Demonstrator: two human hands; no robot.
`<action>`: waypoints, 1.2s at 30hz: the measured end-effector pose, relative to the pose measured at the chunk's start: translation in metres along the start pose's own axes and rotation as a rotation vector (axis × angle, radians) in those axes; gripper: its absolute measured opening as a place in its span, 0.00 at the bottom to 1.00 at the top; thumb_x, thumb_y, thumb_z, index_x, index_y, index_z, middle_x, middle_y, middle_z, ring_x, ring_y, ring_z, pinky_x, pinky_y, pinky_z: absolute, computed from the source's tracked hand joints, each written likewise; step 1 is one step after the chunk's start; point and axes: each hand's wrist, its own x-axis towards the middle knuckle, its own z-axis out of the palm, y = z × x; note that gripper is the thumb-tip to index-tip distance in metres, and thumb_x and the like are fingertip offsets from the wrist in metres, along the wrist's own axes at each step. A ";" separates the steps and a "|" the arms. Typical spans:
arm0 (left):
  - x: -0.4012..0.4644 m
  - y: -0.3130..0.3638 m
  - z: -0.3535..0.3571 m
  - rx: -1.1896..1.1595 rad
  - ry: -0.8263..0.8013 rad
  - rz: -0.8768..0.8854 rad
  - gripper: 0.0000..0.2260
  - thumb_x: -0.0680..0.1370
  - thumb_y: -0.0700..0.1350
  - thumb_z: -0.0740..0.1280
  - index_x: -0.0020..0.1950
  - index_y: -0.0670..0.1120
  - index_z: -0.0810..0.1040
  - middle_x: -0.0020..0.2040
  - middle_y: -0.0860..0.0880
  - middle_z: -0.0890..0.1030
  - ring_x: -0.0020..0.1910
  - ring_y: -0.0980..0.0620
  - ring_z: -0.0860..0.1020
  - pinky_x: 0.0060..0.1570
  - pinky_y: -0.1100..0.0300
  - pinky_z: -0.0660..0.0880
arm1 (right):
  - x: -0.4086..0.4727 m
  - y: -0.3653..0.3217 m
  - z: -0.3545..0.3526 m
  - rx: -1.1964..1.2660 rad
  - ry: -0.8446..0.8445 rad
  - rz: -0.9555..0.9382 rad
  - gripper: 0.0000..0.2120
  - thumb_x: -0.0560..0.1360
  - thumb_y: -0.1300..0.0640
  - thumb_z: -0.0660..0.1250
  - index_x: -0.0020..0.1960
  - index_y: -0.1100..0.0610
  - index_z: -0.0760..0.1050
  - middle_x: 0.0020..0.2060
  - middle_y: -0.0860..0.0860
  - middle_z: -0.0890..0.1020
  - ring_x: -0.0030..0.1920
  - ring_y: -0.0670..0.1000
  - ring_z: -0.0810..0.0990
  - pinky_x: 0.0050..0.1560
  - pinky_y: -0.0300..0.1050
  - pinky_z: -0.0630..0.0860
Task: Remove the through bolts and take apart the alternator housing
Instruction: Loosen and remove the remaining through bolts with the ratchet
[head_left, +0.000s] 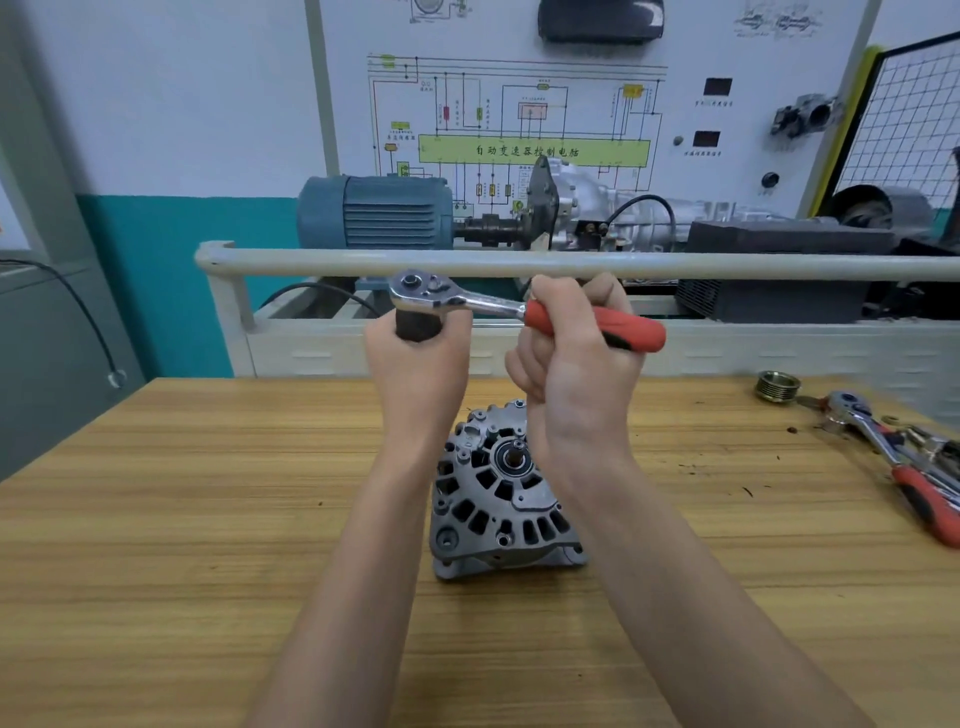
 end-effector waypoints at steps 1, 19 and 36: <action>0.002 0.000 -0.005 -0.004 -0.097 0.008 0.16 0.71 0.35 0.68 0.27 0.44 0.66 0.24 0.50 0.63 0.25 0.53 0.59 0.27 0.61 0.58 | 0.005 -0.003 -0.001 -0.006 -0.015 0.050 0.19 0.75 0.69 0.63 0.32 0.55 0.59 0.17 0.45 0.61 0.17 0.44 0.55 0.21 0.33 0.55; 0.008 0.000 -0.014 -0.065 -0.301 -0.005 0.15 0.70 0.43 0.67 0.26 0.47 0.66 0.21 0.53 0.64 0.20 0.55 0.61 0.23 0.64 0.61 | 0.005 -0.010 0.002 -0.036 0.040 0.103 0.19 0.75 0.69 0.63 0.32 0.55 0.59 0.17 0.46 0.60 0.17 0.45 0.54 0.21 0.34 0.53; 0.002 0.000 -0.004 -0.067 -0.089 -0.022 0.15 0.69 0.41 0.67 0.26 0.49 0.64 0.23 0.53 0.62 0.25 0.54 0.58 0.27 0.60 0.57 | 0.004 -0.003 0.001 -0.026 0.025 0.052 0.18 0.75 0.69 0.63 0.33 0.56 0.60 0.17 0.46 0.61 0.18 0.44 0.54 0.21 0.34 0.54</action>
